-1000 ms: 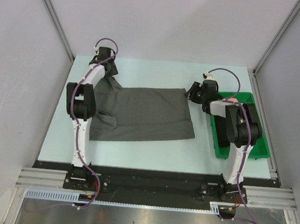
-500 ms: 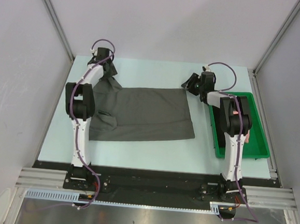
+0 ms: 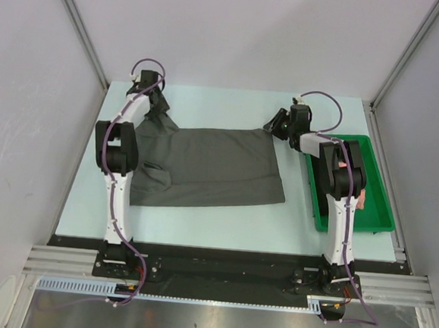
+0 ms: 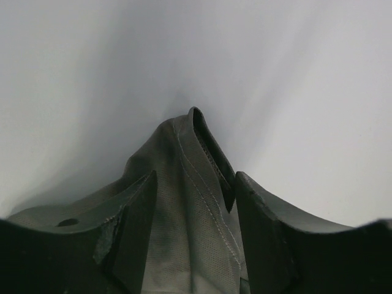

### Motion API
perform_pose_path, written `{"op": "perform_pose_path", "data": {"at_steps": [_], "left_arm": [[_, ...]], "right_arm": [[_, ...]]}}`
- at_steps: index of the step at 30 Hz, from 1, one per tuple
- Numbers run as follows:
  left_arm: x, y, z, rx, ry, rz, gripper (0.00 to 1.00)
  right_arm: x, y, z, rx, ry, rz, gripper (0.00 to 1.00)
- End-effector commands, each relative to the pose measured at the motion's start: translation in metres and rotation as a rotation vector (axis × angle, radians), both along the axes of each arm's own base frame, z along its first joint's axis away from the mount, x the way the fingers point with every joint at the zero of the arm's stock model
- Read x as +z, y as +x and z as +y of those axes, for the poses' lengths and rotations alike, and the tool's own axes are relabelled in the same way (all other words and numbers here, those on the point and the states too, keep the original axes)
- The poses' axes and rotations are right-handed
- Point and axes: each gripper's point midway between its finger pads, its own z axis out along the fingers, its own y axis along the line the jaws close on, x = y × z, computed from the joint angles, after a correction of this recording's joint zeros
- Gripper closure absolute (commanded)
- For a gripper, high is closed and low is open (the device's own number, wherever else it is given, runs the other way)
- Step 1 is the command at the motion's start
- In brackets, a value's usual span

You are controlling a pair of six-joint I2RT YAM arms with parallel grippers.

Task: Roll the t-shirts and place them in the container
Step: Fold the T-shirt at the center of the board.

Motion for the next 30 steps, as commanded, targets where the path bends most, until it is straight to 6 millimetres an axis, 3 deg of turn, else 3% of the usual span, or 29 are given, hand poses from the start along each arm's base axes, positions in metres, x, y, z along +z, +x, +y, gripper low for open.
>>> {"op": "perform_pose_path", "data": {"at_steps": [1,6,10,13,15,22,23,24,26,27,30], "left_arm": [[0.01,0.015,-0.007,0.002,-0.063,-0.055,0.43],[0.007,0.018,-0.011,0.004,-0.089,-0.063,0.6],[0.018,0.024,-0.015,-0.014,-0.104,-0.113,0.76],[0.031,0.024,-0.015,-0.033,-0.095,-0.15,0.89],[0.038,0.02,-0.017,-0.047,-0.085,-0.161,0.99],[0.072,0.004,-0.021,-0.081,-0.055,-0.243,1.0],[0.068,-0.002,-0.021,-0.09,-0.053,-0.233,1.0],[0.081,-0.004,-0.023,-0.097,-0.051,-0.256,1.0],[0.077,-0.013,-0.024,-0.099,-0.055,-0.242,1.0],[0.088,-0.015,-0.025,-0.103,-0.055,-0.263,1.0],[0.09,-0.029,-0.028,-0.11,-0.052,-0.257,1.0]], "right_arm": [[-0.012,-0.002,-0.002,-0.014,-0.026,0.043,0.62],[-0.011,-0.001,-0.005,-0.017,-0.028,0.042,0.67],[-0.006,0.002,-0.006,-0.015,-0.029,0.028,0.73],[0.0,0.003,-0.008,-0.019,-0.038,0.015,0.87],[0.005,0.003,-0.009,-0.026,-0.044,0.007,0.9],[0.031,0.006,-0.025,-0.064,-0.088,-0.048,0.99],[0.034,0.006,-0.026,-0.066,-0.092,-0.056,0.99],[0.041,0.006,-0.027,-0.067,-0.094,-0.069,0.99],[0.047,0.006,-0.03,-0.07,-0.106,-0.083,0.99],[0.049,0.005,-0.03,-0.071,-0.11,-0.087,0.99],[0.06,0.002,-0.03,-0.067,-0.119,-0.112,1.0]]}}
